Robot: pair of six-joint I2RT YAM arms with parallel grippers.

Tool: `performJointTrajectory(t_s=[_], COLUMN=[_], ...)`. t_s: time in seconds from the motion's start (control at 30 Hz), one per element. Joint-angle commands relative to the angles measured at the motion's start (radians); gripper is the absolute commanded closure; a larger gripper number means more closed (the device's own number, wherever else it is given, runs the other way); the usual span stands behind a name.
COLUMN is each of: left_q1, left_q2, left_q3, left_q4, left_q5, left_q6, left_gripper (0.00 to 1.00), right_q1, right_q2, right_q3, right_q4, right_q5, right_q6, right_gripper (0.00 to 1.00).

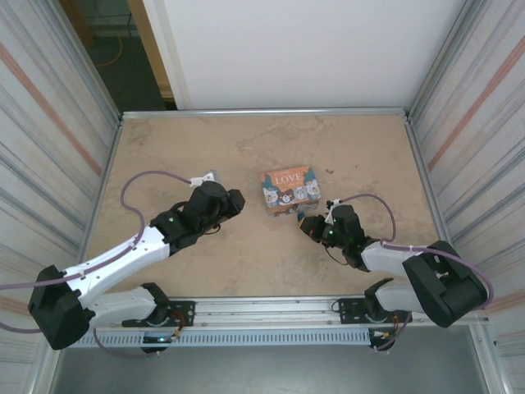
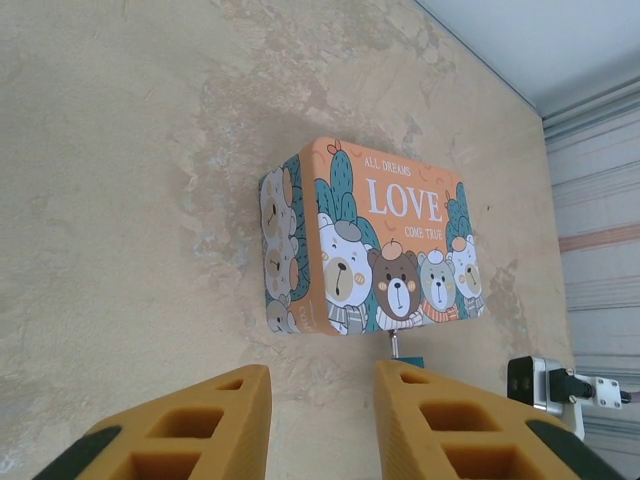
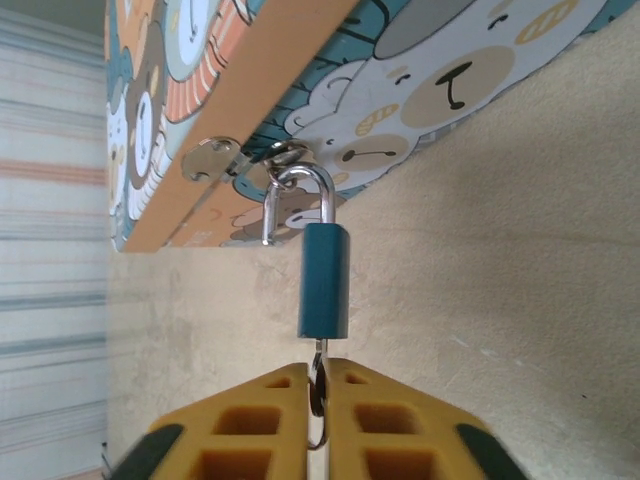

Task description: Unlock a padlock with a key

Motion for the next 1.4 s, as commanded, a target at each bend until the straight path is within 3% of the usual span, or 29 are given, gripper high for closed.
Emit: performJointTrajectory(t_s=[0.0,0.13,0.3,0.57,0.87,1.03,1.3,1.37], left_q1=[-0.005,-0.006,-0.005,0.007,0.072,0.120,0.244,0.271], left_q2=[-0.018,-0.019,-0.027,-0.048,-0.090,-0.091,0.007,0.039], left_q3=[-0.006,0.018,0.035,0.021,-0.017,-0.044,-0.027,-0.019], left_q4=[-0.034,-0.063,-0.085,-0.035,0.052,0.102,0.170,0.190], left_q5=[-0.049,-0.068,-0.098,-0.060,0.103,0.187,0.446,0.498], left_q6=[0.022,0.056,0.092,0.218,0.293,0.284,0.260,0.256], left_gripper=[0.67,0.66,0.62,0.44,0.36,0.35,0.37,0.40], right_q1=[0.006,0.008,0.006,-0.029,-0.056,-0.062,-0.070,-0.071], right_q2=[-0.013,-0.069,-0.171,-0.328,-0.383,-0.368,-0.194,-0.138], right_q3=[-0.014,-0.010,0.012,0.017,-0.012,-0.021,-0.003,0.014], right_q4=[-0.068,-0.145,-0.263,-0.278,-0.190,-0.142,0.047,0.075], right_q5=[0.033,0.060,0.093,0.079,0.034,0.011,-0.106,-0.123], right_q6=[0.015,-0.003,-0.057,-0.157,-0.231,-0.281,-0.363,-0.378], right_gripper=[0.79,0.69,0.64,0.44,0.21,0.02,0.00,0.04])
